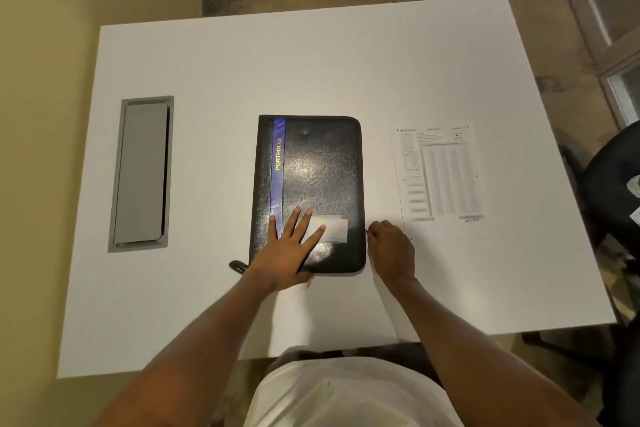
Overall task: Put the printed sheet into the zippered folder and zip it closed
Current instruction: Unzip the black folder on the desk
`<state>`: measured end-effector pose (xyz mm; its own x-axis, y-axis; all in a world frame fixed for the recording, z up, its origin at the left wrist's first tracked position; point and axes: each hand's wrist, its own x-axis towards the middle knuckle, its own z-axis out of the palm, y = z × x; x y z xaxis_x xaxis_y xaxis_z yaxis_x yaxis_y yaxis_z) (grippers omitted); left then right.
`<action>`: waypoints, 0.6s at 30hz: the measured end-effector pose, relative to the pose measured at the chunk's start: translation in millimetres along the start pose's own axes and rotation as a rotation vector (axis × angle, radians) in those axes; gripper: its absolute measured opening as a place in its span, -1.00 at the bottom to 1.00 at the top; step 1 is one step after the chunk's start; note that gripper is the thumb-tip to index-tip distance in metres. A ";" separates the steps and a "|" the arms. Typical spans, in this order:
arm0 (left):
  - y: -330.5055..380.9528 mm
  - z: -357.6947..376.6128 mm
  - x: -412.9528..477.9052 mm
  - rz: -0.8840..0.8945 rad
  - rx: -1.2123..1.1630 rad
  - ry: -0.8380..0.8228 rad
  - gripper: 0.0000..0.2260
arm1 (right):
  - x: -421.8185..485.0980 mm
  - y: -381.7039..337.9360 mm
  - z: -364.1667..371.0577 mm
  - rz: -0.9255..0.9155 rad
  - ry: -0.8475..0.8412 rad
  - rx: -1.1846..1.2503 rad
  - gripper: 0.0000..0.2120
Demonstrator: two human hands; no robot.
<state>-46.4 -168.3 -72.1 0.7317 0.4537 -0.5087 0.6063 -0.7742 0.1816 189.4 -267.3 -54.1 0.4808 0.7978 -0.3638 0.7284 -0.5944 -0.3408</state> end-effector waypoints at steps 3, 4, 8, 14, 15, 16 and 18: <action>4.1 0.0 -1.3 -0.002 -0.024 -0.007 -0.03 | -10.5 4.4 3.8 -0.011 0.010 0.001 -0.84; 5.5 -0.5 -0.9 -0.005 -0.031 -0.012 -0.03 | -15.1 7.0 5.2 -0.011 0.014 0.010 -0.84; 14.2 -4.2 4.0 -0.025 -0.061 -0.012 -0.05 | -35.9 19.8 10.1 -0.010 0.058 0.020 -0.87; 27.3 -9.6 9.4 -0.039 -0.074 -0.020 -0.07 | -69.1 29.3 20.0 0.030 0.175 0.121 -0.88; 28.1 -10.7 9.8 -0.038 -0.072 -0.026 -0.07 | -74.6 27.0 23.0 0.021 0.187 0.132 -0.89; 28.3 -12.1 10.4 -0.038 -0.070 -0.031 -0.07 | -79.4 23.7 26.4 0.008 0.195 0.133 -0.88; 28.0 -13.9 10.0 -0.032 -0.057 -0.038 -0.07 | -89.0 15.4 35.4 -0.020 0.203 0.136 -0.89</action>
<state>-17.8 -179.3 -60.5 0.7000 0.4603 -0.5461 0.6469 -0.7326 0.2117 140.5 -351.1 -57.7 0.5655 0.8051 -0.1789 0.6728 -0.5759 -0.4644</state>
